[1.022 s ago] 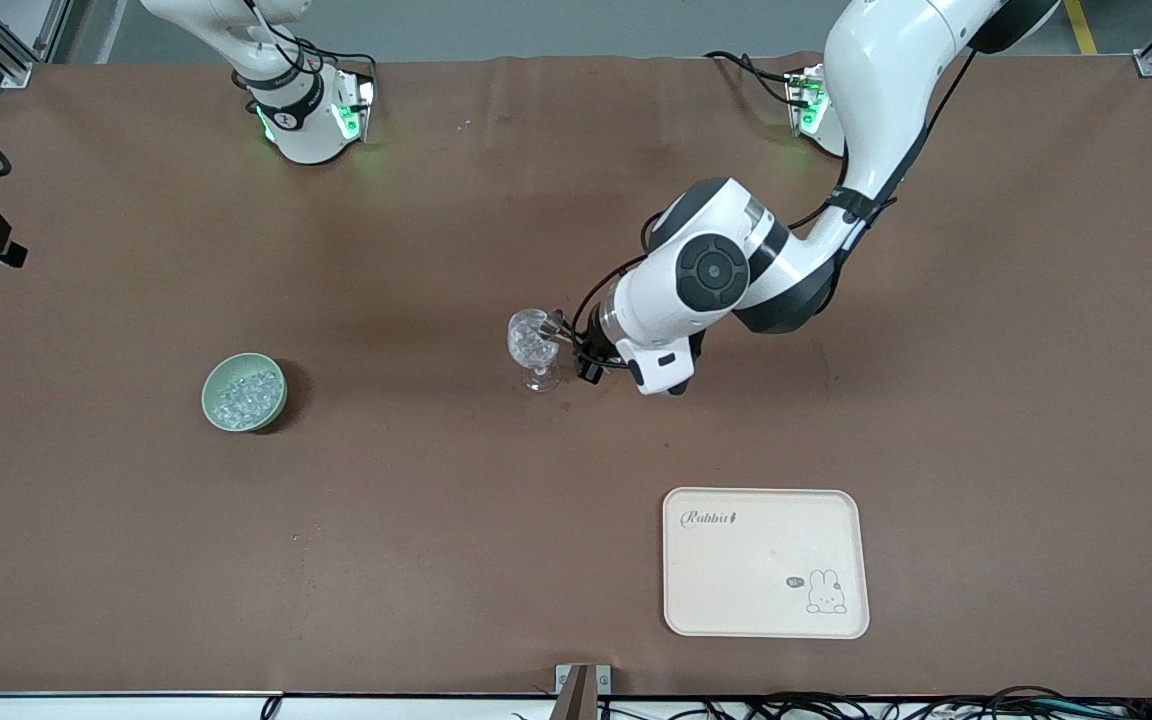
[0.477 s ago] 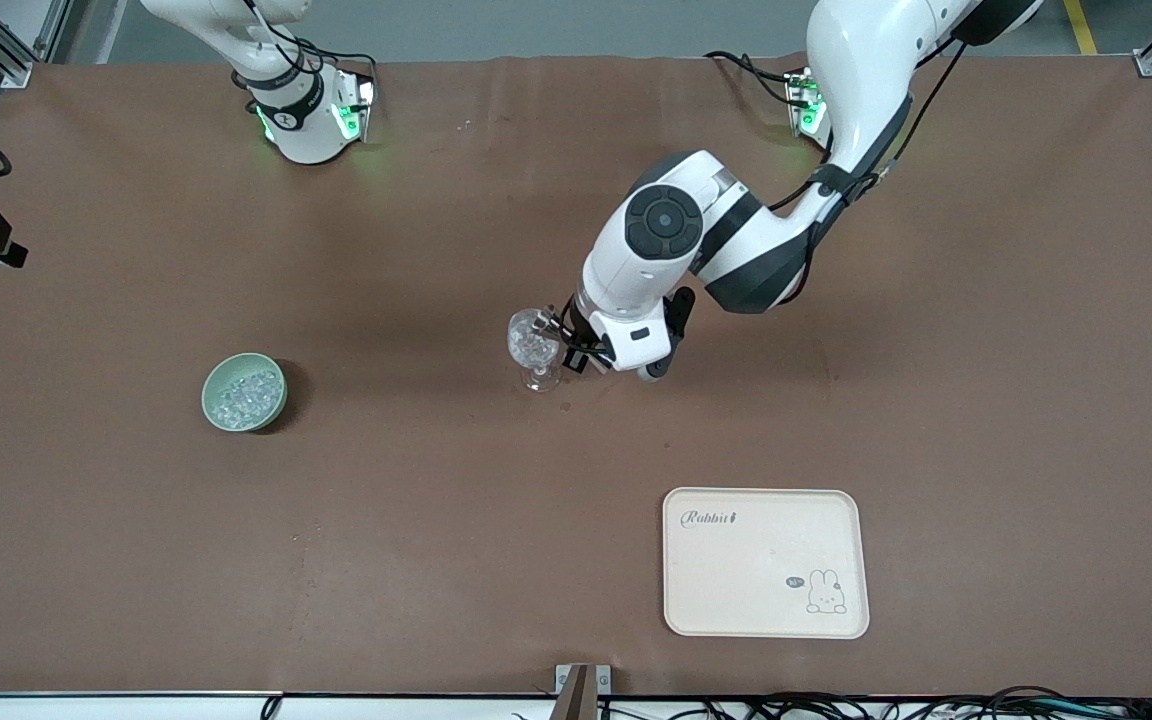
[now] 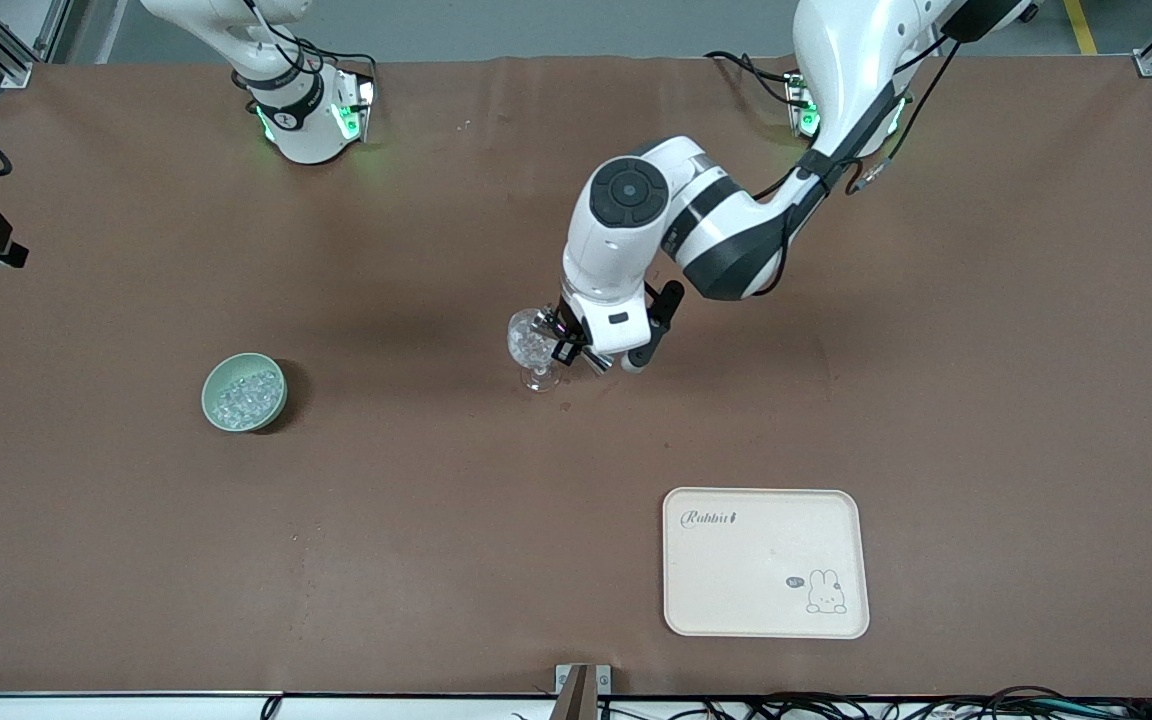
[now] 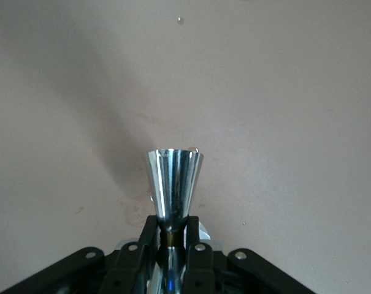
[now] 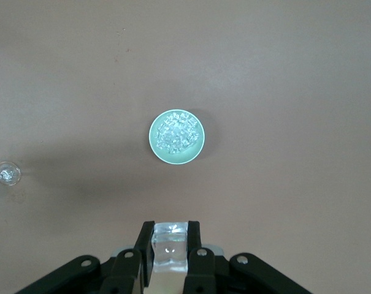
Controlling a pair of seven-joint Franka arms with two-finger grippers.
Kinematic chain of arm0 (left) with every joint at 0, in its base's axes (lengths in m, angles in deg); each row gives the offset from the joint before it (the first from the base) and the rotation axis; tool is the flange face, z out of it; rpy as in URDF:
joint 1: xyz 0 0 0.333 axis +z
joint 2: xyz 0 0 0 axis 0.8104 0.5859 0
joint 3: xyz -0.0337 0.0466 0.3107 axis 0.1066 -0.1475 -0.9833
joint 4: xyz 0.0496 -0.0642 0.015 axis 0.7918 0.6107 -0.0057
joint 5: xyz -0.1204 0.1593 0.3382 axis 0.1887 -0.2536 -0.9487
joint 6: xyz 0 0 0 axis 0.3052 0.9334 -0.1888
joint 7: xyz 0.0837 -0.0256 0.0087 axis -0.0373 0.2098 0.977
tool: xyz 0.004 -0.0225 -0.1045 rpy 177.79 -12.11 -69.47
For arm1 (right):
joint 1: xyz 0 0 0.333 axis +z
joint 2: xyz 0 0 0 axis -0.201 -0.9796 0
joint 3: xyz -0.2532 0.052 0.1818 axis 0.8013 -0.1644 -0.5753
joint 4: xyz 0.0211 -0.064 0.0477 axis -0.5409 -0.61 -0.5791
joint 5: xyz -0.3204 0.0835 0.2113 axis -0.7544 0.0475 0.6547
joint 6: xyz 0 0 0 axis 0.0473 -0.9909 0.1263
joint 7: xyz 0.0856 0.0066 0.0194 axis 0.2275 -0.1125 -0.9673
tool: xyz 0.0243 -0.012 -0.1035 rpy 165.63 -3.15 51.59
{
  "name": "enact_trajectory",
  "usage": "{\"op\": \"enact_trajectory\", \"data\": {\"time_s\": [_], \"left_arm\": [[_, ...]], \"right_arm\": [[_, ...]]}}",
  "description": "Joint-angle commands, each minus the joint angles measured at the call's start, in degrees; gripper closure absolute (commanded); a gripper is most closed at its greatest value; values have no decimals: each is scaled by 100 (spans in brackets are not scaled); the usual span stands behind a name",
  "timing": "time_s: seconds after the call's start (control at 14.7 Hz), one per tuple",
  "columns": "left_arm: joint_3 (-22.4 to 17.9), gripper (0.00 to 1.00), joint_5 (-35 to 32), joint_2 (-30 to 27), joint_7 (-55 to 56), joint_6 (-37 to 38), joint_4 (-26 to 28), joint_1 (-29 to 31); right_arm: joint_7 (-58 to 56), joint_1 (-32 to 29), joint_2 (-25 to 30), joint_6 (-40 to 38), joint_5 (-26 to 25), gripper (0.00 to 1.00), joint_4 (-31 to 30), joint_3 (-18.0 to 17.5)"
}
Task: Pour wine and add ice with both arms
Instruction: 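Tilt the jigger over the wine glass rim with the left gripper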
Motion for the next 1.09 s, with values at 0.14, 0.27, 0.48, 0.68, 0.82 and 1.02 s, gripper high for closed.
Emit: {"op": "enact_trajectory", "data": {"time_s": [0.14, 0.27, 0.48, 0.68, 0.82, 1.02], "left_arm": [[-55, 100, -528, -85, 158, -18, 7, -135], [-73, 100, -652, -59, 159, -18, -63, -171], [-73, 100, -915, -76, 159, -80, -64, -267], [-64, 100, -1153, -76, 167, -80, -64, -285], [-64, 100, -1363, -76, 167, -80, -55, -373], [-64, 100, -1618, -67, 290, -80, -46, -408]], "right_arm": [[-61, -64, -8, 18, 96, 99, 23, -31], [-61, -72, 1, 18, 96, 99, 23, -31], [-53, -63, -8, 18, 105, 99, 23, -31], [-61, -72, -8, 18, 105, 99, 23, -31], [-61, -72, 1, 18, 105, 99, 23, -31], [-53, -64, 1, 9, 105, 99, 23, -31]]}}
